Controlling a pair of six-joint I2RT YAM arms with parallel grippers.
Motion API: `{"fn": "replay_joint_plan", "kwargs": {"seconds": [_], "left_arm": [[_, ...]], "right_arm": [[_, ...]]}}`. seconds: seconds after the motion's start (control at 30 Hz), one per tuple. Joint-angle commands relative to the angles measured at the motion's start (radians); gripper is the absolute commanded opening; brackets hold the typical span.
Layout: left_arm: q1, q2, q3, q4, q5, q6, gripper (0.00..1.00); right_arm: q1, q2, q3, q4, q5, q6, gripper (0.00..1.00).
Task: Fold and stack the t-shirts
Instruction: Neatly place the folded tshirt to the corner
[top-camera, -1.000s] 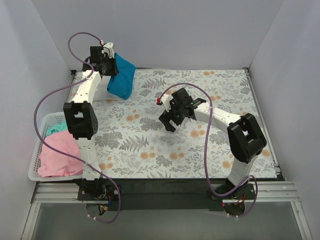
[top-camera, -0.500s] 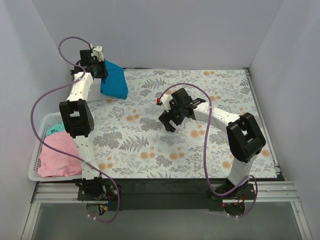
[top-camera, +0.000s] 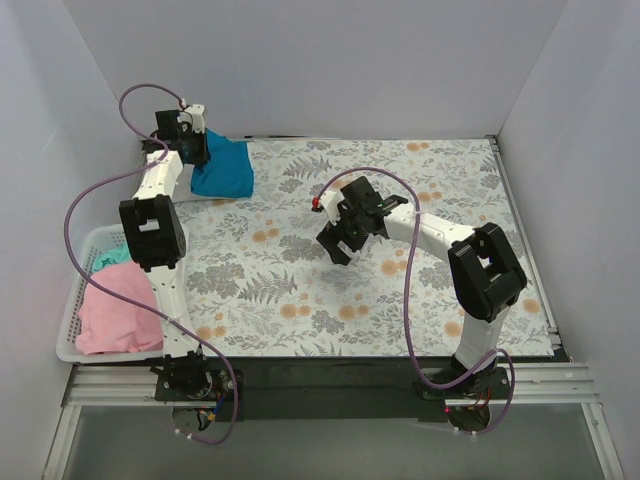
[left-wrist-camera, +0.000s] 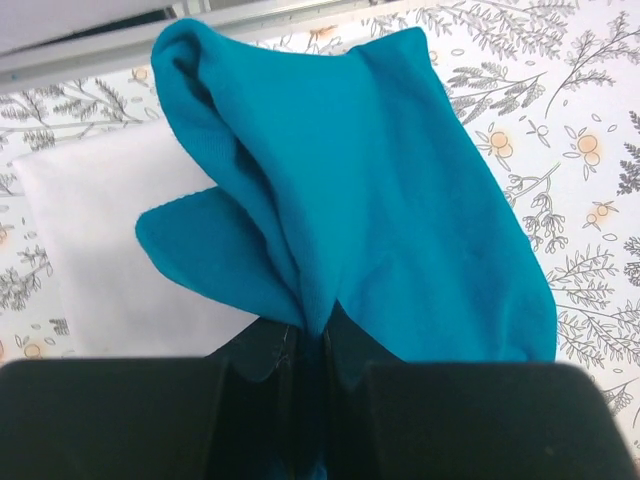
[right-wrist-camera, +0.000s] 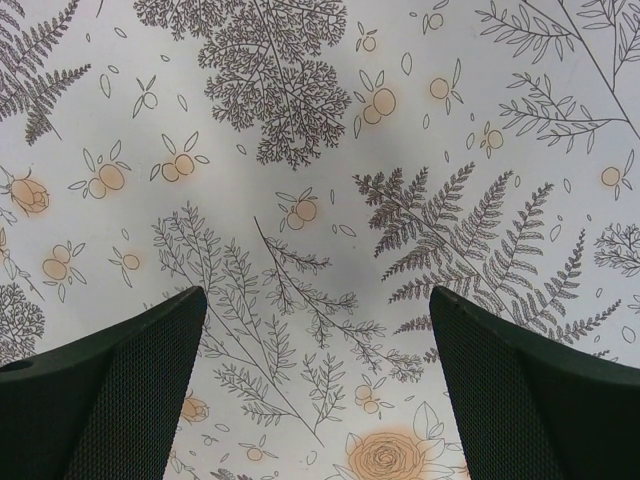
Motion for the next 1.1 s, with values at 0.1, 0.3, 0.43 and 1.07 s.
{"fn": "replay_joint_plan", "kwargs": {"seconds": [0.1,0.3,0.43,1.07], "left_arm": [[0.007,-0.038,0.012,0.075,0.033,0.082,0.00],[0.013,-0.015,-0.040,0.151,-0.027,0.120,0.00],[0.019,0.001,-0.077,0.236,-0.089,0.168,0.00],[-0.045,-0.267,0.071,-0.193,0.110,-0.157,0.84]], "right_arm": [[-0.004,0.010,0.056,-0.017,-0.005,-0.005,0.98],[-0.004,0.010,0.048,-0.020,-0.004,-0.005,0.98],[-0.002,0.006,0.042,-0.024,0.001,-0.005,0.98],[-0.341,-0.215,-0.024,-0.050,-0.108,0.057,0.98]]}}
